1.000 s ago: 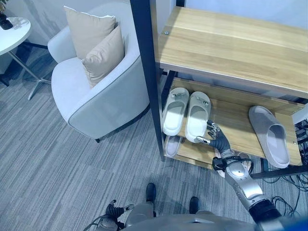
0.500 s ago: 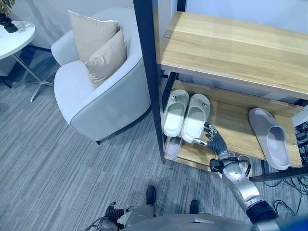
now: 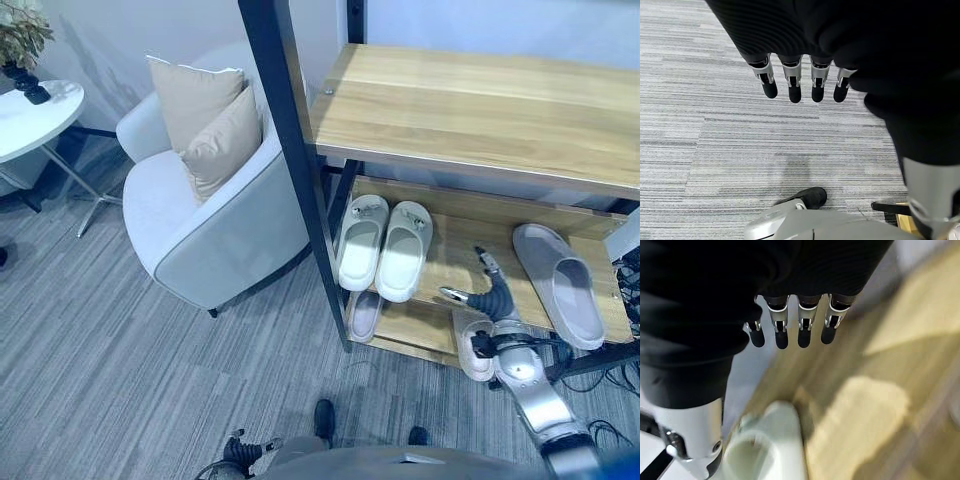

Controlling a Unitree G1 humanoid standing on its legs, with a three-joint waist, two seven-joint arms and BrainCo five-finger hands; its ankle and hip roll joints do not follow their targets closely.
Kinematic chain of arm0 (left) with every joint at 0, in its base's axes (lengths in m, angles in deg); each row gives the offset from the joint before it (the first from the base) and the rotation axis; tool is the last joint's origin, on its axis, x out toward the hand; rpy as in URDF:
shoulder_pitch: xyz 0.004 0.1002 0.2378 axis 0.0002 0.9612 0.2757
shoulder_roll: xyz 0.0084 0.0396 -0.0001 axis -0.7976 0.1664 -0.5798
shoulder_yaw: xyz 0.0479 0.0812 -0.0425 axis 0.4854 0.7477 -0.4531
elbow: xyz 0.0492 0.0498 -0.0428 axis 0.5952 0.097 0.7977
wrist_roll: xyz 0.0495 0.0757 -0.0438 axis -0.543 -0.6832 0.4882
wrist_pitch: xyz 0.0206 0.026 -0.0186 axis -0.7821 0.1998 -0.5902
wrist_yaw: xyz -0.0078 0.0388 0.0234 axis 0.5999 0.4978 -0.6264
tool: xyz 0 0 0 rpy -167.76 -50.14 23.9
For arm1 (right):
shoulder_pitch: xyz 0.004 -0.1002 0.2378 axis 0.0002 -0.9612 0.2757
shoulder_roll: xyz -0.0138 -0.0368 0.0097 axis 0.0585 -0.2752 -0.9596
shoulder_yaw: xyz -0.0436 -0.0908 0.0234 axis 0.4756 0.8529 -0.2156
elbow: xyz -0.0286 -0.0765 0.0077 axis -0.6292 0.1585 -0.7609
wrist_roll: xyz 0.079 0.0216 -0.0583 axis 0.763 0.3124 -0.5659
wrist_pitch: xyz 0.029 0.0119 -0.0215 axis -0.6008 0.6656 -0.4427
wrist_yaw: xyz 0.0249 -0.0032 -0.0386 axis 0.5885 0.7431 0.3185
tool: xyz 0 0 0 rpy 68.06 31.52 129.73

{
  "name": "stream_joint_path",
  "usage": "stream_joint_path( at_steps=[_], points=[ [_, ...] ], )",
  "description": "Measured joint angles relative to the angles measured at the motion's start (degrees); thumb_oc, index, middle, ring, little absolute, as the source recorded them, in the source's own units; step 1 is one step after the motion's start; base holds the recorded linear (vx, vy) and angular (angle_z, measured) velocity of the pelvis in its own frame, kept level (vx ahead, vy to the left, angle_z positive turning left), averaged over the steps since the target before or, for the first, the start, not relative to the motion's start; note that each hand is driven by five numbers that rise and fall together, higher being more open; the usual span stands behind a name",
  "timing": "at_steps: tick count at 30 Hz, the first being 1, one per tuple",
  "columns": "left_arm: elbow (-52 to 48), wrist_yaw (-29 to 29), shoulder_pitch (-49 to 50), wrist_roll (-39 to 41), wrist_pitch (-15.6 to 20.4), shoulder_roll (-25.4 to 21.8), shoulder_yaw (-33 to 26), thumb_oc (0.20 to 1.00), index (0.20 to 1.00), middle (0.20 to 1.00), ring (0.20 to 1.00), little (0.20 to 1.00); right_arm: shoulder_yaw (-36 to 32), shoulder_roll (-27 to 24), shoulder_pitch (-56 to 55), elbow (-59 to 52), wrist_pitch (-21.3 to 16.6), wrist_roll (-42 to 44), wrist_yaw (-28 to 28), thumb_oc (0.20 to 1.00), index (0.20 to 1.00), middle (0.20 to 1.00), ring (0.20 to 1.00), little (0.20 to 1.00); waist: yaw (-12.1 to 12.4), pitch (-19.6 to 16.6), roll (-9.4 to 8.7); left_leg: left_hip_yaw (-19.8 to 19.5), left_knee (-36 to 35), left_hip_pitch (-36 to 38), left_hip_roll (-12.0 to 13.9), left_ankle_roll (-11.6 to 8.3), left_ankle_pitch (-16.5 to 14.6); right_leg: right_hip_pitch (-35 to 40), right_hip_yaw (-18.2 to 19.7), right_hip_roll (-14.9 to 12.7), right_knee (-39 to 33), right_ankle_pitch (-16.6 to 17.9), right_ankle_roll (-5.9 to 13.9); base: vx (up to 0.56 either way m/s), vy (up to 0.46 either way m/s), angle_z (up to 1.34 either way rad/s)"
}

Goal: Arrange the slippers neatly on the shoe rack.

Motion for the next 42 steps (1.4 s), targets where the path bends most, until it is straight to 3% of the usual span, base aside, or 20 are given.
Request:
stream_joint_path(
  at_steps=[2, 3, 5, 7, 10, 15, 21, 31, 36, 42],
  points=[
    [-0.08, 0.00, 0.00, -0.22, 0.08, 0.09, 0.00, 1.000, 1.000, 1.000, 1.000, 1.000, -2.63, -0.68, 0.02, 0.03, 0.07, -1.63, -1.01, 1.000, 1.000, 1.000, 1.000, 1.000, -0.04, 0.08, 0.20, 0.12, 0.03, 0.00, -0.01, 0.02, 0.01, -0.04, 0.00, -0.01, 0.00, 0.01, -0.01, 0.00, -0.052, -0.02],
    [-0.18, -0.05, 0.04, -0.79, 0.57, 0.24, -0.02, 1.000, 1.000, 1.000, 1.000, 1.000, -7.81, -2.72, 0.74, 3.79, 0.97, -5.89, -4.43, 1.000, 1.000, 1.000, 1.000, 1.000, -0.02, 0.16, 0.49, 0.49, 0.24, 0.03, -0.05, 0.05, -0.02, -0.07, 0.03, -0.06, 0.01, 0.02, -0.02, 0.01, -0.040, -0.02],
    [-0.18, -0.19, 0.04, -0.92, 0.71, 0.24, -0.02, 1.000, 1.000, 1.000, 1.000, 1.000, -8.59, -3.81, 0.82, 5.10, 1.34, -6.55, -5.40, 1.000, 1.000, 1.000, 1.000, 1.000, -0.24, 0.31, 0.81, 0.68, 0.27, 0.15, 0.00, 0.08, -0.05, -0.04, 0.20, -0.11, -0.02, -0.01, 0.01, 0.01, -0.062, -0.04],
    [-0.23, -0.77, 0.05, -0.94, 0.96, 0.52, 0.10, 1.000, 1.000, 1.000, 1.000, 1.000, -12.48, -6.65, 3.32, 13.36, 2.81, -8.10, -6.92, 1.000, 1.000, 1.000, 1.000, 1.000, -0.02, 0.56, 1.49, 0.96, 0.26, 0.45, -0.06, 0.15, -0.10, 0.04, 1.17, -0.09, -0.03, -0.07, 0.10, 0.01, -0.044, -0.09],
    [-0.39, -1.54, 0.08, -0.96, 1.00, 1.06, 0.14, 1.000, 1.000, 1.000, 1.000, 1.000, -13.33, -7.04, 3.09, 13.70, 4.12, -8.23, -8.78, 1.000, 1.000, 1.000, 1.000, 1.000, -0.40, 1.10, 2.84, 1.04, 0.25, 0.81, 0.08, 0.09, -0.22, 0.21, 1.46, 0.03, -0.04, -0.08, 0.11, 0.02, -0.039, -0.08],
    [-0.42, -1.69, 0.27, -0.98, 1.16, 2.14, 0.40, 1.000, 1.000, 1.000, 1.000, 1.000, -13.05, -6.50, 4.37, 17.26, 5.08, -9.52, -11.80, 1.000, 1.000, 1.000, 1.000, 1.000, 0.02, 0.76, 4.12, 0.89, 0.25, 0.90, 0.10, 0.07, -0.23, 0.37, 1.45, 0.11, -0.04, -0.14, 0.17, 0.02, -0.030, 0.01],
    [-0.39, -1.60, 0.25, -0.97, 0.90, 2.06, 0.35, 1.000, 1.000, 1.000, 1.000, 1.000, -13.04, -1.11, 5.07, 18.25, 5.29, -2.48, -14.19, 1.000, 1.000, 1.000, 1.000, 1.000, -0.25, 0.83, 3.93, 0.89, 0.25, 0.89, -0.07, 0.10, -0.29, 0.37, 1.42, 0.18, -0.03, -0.12, 0.13, 0.00, 0.000, 0.00],
    [-0.29, -1.33, 0.32, -0.86, 0.17, 0.24, 0.24, 1.000, 1.000, 1.000, 1.000, 1.000, -8.79, 4.93, 4.35, 14.80, 2.64, 7.25, -10.86, 1.000, 1.000, 1.000, 1.000, 1.000, -1.95, 0.01, 1.13, 1.21, -0.01, 1.94, -0.04, 0.00, -0.78, 1.16, 1.53, -0.12, -0.03, -0.26, 0.02, 0.00, 0.000, -0.02],
    [0.07, -1.29, 0.62, -0.86, -0.64, 0.52, 0.34, 1.000, 1.000, 1.000, 1.000, 1.000, -6.73, 5.89, 2.19, 9.76, 2.09, 11.20, -9.02, 1.000, 1.000, 1.000, 1.000, 1.000, -2.19, -0.96, 1.75, 1.24, -0.01, 1.91, -0.03, 0.04, -0.78, 1.11, 1.53, -0.08, -0.02, -0.25, 0.00, 0.00, 0.000, 0.00],
    [0.06, -1.28, 0.99, -0.87, -0.57, 0.83, -0.03, 1.000, 1.000, 1.000, 1.000, 1.000, -6.92, 5.74, -0.67, 6.09, 2.08, 9.60, -6.70, 1.000, 1.000, 1.000, 1.000, 1.000, -2.03, -1.20, 1.97, 1.14, -0.01, 1.85, -0.08, 0.02, -0.80, 1.13, 1.52, -0.08, -0.02, -0.26, 0.01, 0.00, 0.000, 0.00]
  ],
)
